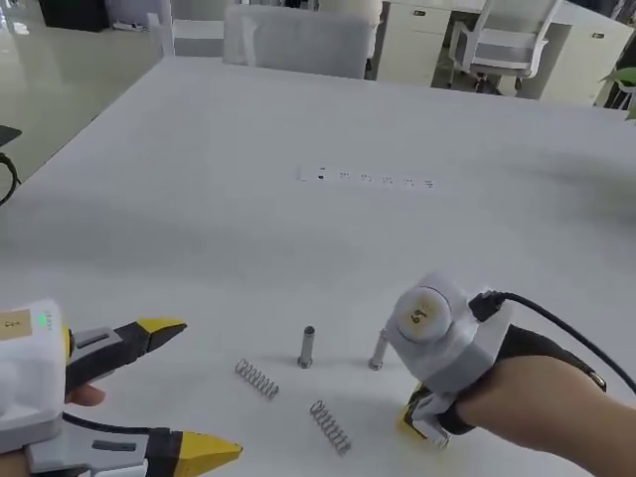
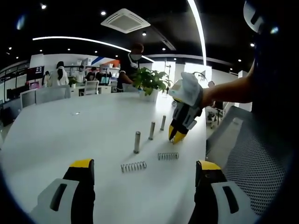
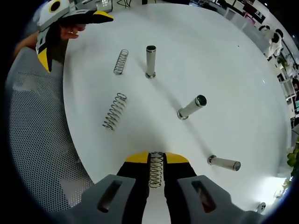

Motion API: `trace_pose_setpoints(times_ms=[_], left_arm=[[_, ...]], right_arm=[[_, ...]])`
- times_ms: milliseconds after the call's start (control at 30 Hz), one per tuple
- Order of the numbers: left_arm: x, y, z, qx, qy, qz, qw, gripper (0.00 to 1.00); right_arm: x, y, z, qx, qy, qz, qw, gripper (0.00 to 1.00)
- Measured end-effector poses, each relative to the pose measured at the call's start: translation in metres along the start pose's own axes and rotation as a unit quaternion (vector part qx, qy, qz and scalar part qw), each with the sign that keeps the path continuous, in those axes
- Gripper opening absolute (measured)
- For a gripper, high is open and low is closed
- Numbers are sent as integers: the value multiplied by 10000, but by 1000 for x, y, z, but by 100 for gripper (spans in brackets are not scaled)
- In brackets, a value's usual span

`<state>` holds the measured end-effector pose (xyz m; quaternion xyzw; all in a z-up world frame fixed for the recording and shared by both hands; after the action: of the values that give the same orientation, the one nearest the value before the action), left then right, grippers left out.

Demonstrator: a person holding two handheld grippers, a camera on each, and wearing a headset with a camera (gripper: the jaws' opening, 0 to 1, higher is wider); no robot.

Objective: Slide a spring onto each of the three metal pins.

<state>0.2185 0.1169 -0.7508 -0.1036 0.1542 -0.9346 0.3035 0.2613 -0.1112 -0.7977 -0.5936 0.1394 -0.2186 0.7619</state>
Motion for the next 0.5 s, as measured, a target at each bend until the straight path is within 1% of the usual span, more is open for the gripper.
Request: trace_pose_setpoints(times_ms=[100,167,200,333,400,467,500], left_arm=[[3,1,0,-10,13,-40,10000,87],[3,2,0,-15,19,-60,10000,87],[4,2,1,-9,24,-72,10000,87],[4,3,2,-13,45,-97,9999,87],[4,4,4,-16,67,-115,9999,87],[5,4,6,-3,90,-134,9999,86],[5,4,8,3,105,-150,9998,86]], right_arm=[[0,0,-1,127,48,7,9999,8],[1,-1,-2,144,80,-62,9998,8],[1,-3,-1,264,140,-48,9995,8],[-1,-11,0,463,281,-16,9985,8],[-3,-17,3,684,450,68,9966,8],[-4,-22,5,837,591,140,9946,8],[-4,-27,7,997,678,173,9926,7]])
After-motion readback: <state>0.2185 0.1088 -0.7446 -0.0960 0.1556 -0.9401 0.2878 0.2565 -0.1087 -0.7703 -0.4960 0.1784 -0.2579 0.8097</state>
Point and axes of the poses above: the centre of the closed fingertips' face, and the gripper's own axes: y roughly forward along the fingers, x roughly to its right, z roughly out of its top, the point moved 5 cm from there along -y, roughly backward along the fingers, and after that the axes turned 3 degrees about -x, right-handed, at the moved point
